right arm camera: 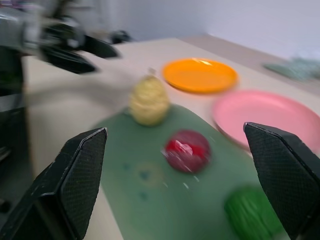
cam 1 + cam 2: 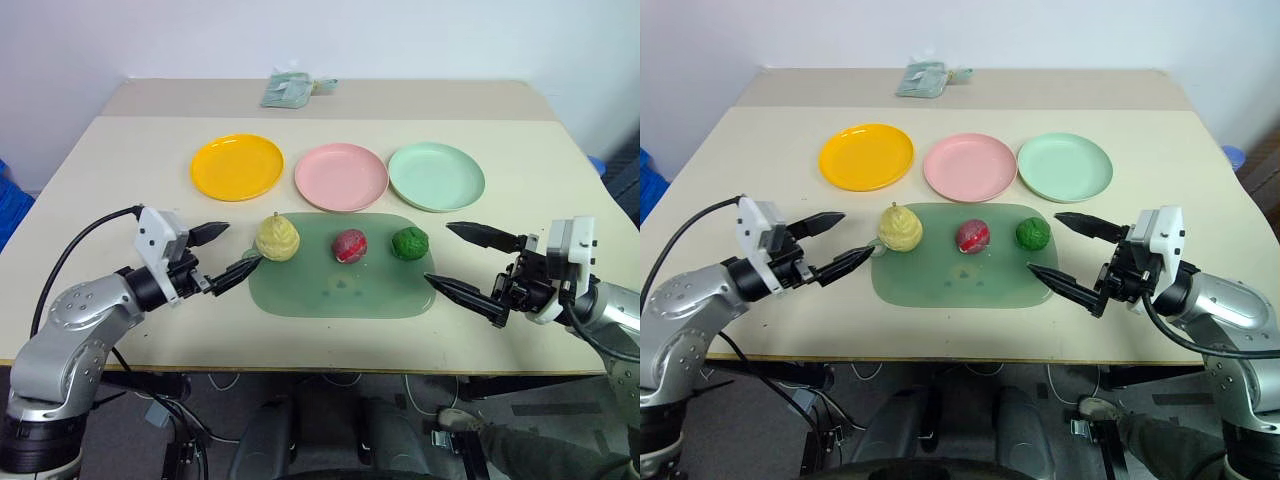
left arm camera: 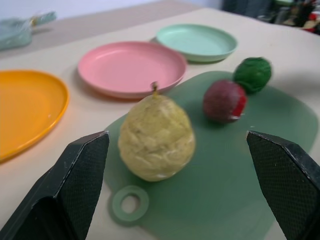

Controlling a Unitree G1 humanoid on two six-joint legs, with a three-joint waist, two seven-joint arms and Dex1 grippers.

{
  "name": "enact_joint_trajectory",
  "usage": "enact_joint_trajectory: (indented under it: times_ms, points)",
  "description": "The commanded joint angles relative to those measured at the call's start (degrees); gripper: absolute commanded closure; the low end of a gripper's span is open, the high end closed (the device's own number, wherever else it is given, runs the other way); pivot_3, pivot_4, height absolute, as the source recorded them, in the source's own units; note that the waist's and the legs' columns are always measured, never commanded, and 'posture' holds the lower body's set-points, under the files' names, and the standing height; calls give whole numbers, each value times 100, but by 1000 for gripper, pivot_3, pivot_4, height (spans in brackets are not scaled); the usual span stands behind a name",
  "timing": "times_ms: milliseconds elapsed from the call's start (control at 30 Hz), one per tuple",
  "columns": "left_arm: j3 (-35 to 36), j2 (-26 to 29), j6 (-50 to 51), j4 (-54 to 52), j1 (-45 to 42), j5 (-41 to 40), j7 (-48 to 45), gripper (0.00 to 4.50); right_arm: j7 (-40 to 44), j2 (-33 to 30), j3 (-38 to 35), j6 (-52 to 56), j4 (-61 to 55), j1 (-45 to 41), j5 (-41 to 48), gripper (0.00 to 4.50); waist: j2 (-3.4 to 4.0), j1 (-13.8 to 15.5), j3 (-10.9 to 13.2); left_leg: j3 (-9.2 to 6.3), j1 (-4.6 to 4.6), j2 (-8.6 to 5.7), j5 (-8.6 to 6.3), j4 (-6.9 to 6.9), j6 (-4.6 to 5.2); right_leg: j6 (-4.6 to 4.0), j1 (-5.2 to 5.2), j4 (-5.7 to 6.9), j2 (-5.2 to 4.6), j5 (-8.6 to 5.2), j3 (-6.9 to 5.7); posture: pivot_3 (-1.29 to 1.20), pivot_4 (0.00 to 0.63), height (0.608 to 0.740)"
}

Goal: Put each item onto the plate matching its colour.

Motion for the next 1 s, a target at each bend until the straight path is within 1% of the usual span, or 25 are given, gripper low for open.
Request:
enact_joint_trajectory:
  times_ms: [33,167,267,567,633,733,800,833,1000]
  points:
    - [-204,-74,154,78,-350,80,167,0,274,-34,52,-307,3,-88,-40,37,0,-1,0,0,0,0,0,3,0,2,2,0,0,1,0,0,150,740]
    - [-480,-339,245,327,-764,143,300,0,373,21,180,-493,136,-179,-137,37,-2,-7,1,0,0,-1,-1,21,1,13,14,0,0,9,0,0,150,740]
    - [-811,-536,417,561,-1123,420,568,0,451,41,215,-609,204,-160,-150,37,-4,-7,3,-5,1,0,-2,40,3,15,23,2,0,14,-1,0,150,740]
    - [-1364,-1080,666,1216,-1865,990,1047,0,387,41,207,-662,156,-135,-170,37,-6,1,4,-6,-1,-1,-7,57,11,22,30,2,-2,19,-1,0,150,740]
    - [-1399,-1214,768,1377,-1992,1024,1100,0,347,34,190,-649,107,-113,-164,37,-6,0,4,-6,-1,-1,-8,57,11,23,30,1,-2,19,-1,0,150,740]
    - [-1451,-1315,800,1517,-2094,1127,1119,892,268,24,150,-627,31,-80,-147,0,-7,-3,4,-7,-1,-1,-8,57,11,23,30,1,-2,19,-1,0,150,740]
    - [-1463,-1341,759,1554,-2134,1204,1126,1833,219,13,126,-620,-11,-50,-141,0,-7,-2,4,-7,-1,-1,-8,57,12,23,30,1,-2,19,-1,0,150,740]
    - [-1459,-1351,745,1561,-2147,1241,1135,2194,189,8,114,-615,-33,-34,-135,0,-6,-3,4,-7,-1,-1,-8,57,11,24,30,1,-3,19,-1,0,150,740]
    - [-1193,-1517,681,1797,-2400,1281,1328,2194,49,16,108,-605,-118,18,-134,0,-7,5,4,-7,-1,-1,-8,59,11,23,31,2,-4,20,-1,0,150,740]
